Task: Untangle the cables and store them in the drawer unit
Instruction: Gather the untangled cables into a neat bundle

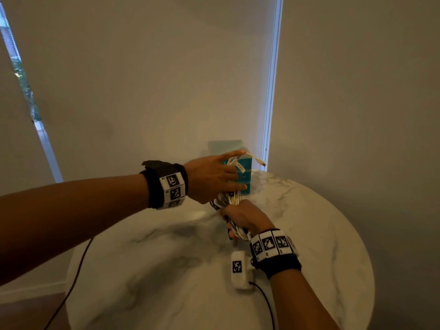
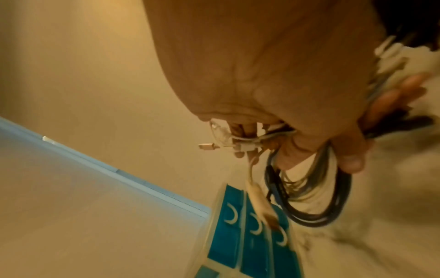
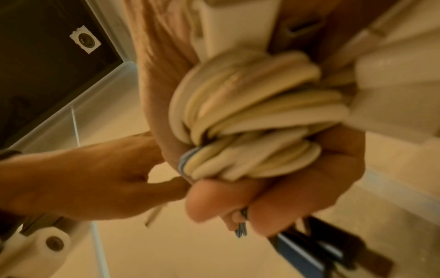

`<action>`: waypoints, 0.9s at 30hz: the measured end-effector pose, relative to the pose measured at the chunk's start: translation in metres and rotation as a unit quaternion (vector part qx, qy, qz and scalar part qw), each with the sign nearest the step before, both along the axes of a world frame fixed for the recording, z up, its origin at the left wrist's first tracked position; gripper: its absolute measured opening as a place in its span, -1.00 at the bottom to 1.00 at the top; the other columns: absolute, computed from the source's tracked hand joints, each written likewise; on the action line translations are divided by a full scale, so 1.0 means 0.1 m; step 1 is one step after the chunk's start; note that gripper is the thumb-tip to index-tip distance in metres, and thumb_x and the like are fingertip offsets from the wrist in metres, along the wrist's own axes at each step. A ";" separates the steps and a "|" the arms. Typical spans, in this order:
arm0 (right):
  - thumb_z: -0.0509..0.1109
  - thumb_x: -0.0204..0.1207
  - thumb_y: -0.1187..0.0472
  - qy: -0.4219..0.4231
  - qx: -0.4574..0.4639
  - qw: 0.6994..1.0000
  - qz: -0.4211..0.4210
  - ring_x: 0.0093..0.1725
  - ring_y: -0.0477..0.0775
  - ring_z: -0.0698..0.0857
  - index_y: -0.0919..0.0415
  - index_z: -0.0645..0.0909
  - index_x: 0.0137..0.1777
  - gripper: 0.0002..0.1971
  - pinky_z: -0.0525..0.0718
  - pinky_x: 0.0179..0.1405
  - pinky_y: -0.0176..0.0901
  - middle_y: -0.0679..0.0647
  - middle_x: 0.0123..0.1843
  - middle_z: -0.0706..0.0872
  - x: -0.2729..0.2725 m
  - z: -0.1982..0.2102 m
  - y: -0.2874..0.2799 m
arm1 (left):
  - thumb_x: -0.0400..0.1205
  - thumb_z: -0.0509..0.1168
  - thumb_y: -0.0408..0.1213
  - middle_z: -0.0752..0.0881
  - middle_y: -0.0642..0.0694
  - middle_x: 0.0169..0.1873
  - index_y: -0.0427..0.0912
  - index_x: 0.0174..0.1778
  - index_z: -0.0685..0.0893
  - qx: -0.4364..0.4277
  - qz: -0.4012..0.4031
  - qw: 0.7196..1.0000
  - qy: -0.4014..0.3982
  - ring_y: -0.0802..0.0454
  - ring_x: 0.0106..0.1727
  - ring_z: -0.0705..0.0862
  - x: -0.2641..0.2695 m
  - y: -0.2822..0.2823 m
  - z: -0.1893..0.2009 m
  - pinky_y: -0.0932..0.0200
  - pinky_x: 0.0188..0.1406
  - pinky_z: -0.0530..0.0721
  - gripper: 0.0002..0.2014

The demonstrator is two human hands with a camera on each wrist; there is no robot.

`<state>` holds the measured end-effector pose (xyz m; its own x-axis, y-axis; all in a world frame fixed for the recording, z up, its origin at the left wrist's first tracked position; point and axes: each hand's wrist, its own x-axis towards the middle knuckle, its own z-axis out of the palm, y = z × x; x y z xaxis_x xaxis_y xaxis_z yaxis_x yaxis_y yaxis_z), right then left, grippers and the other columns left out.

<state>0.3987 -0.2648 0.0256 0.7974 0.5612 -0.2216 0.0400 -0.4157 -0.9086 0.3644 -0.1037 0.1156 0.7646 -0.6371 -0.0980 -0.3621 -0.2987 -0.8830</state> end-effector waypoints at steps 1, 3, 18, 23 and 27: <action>0.44 0.60 0.23 -0.007 -0.008 1.000 0.003 -0.52 0.22 0.66 0.33 0.61 -0.12 -0.85 0.77 -0.28 0.10 0.29 -0.38 0.64 -0.02 0.00 0.01 | 0.62 0.44 -0.17 0.79 -0.11 0.35 -0.08 0.62 0.61 0.015 0.017 0.999 -0.025 -0.19 0.51 0.65 -0.02 -0.02 -0.04 -0.50 0.79 -0.05 -0.41; 0.44 0.57 0.19 -0.026 -0.032 0.999 0.005 -0.44 0.27 0.75 0.32 0.65 -0.17 -0.82 0.82 -0.23 0.15 0.28 -0.39 0.71 -0.03 -0.01 0.05 | 0.71 0.33 -0.29 0.85 -0.12 0.24 -0.12 0.43 0.77 0.048 0.080 0.993 -0.068 -0.20 0.46 0.70 -0.04 -0.12 -0.16 -0.50 0.81 -0.15 -0.64; 0.49 0.54 0.06 -0.036 0.077 0.996 -0.035 -0.51 0.21 0.71 0.25 0.68 -0.21 -0.75 0.77 -0.31 0.07 0.23 -0.46 0.71 -0.02 0.02 0.09 | 0.70 0.29 0.13 0.80 -0.17 0.14 -0.07 0.58 0.39 -0.370 0.214 0.903 0.047 -0.12 -0.10 0.73 0.16 0.19 -0.18 0.00 -0.09 0.74 -0.41; 0.45 0.61 -0.12 -0.135 0.036 0.990 -0.021 -0.25 0.27 0.83 0.12 0.71 -0.16 -0.69 0.88 0.05 0.28 0.23 -0.26 0.83 -0.01 -0.05 0.17 | 0.52 0.12 0.48 0.43 -0.26 0.63 0.14 0.80 0.33 -0.208 0.160 0.961 -0.086 -0.29 0.59 0.46 0.20 0.35 -0.19 -0.39 0.63 0.32 -0.09; 0.47 0.62 -0.25 -0.215 -0.038 0.976 -0.028 0.31 0.30 0.76 0.08 0.74 0.39 -0.49 0.70 0.37 0.14 0.20 0.32 0.82 0.03 -0.10 0.21 | 0.58 0.06 0.48 0.38 -0.32 0.75 0.08 0.83 0.31 -0.098 0.135 0.981 -0.103 -0.32 0.82 0.24 0.22 0.29 -0.11 -0.55 0.76 -0.27 -0.09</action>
<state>0.4020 -0.2435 0.0153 0.8551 0.5088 0.0998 0.3850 -0.4941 -0.7795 0.3863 -0.0748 0.1047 0.8992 -0.3991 0.1793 -0.0669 -0.5302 -0.8452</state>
